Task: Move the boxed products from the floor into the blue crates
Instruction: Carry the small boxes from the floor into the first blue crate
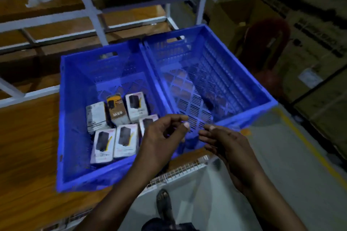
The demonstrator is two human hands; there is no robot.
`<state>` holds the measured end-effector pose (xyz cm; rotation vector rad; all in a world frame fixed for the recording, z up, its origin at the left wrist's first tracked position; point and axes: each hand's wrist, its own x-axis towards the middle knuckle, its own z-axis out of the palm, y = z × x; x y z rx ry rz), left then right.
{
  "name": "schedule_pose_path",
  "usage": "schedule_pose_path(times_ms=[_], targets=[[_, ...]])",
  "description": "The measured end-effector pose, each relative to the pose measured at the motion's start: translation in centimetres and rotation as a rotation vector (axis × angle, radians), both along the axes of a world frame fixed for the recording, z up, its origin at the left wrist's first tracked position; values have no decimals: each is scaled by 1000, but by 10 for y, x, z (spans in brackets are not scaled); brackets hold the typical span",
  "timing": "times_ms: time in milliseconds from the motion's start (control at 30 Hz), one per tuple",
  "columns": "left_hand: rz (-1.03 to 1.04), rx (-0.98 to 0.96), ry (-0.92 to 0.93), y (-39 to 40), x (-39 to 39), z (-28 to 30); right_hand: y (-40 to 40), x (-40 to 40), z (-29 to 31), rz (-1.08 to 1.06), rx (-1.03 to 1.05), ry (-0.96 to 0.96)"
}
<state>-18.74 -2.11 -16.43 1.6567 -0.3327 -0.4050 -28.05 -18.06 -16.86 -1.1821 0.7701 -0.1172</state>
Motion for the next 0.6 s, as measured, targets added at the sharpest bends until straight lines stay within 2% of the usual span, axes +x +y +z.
schedule_pose_path(times_ms=[100,233,433,600], targets=[[-162,16,4,-40,-45,-1,-32,-56,-6,-53,-81,6],[-393,104,55,-97,-103,-16,-77,-147,-19,-87,-311,46],[-658,279,115,-190,-206,-60,-147,-306,-67,-120,-539,273],[-846,447,16,-262,-300,-117,-187,-456,-135,-154,-658,529]])
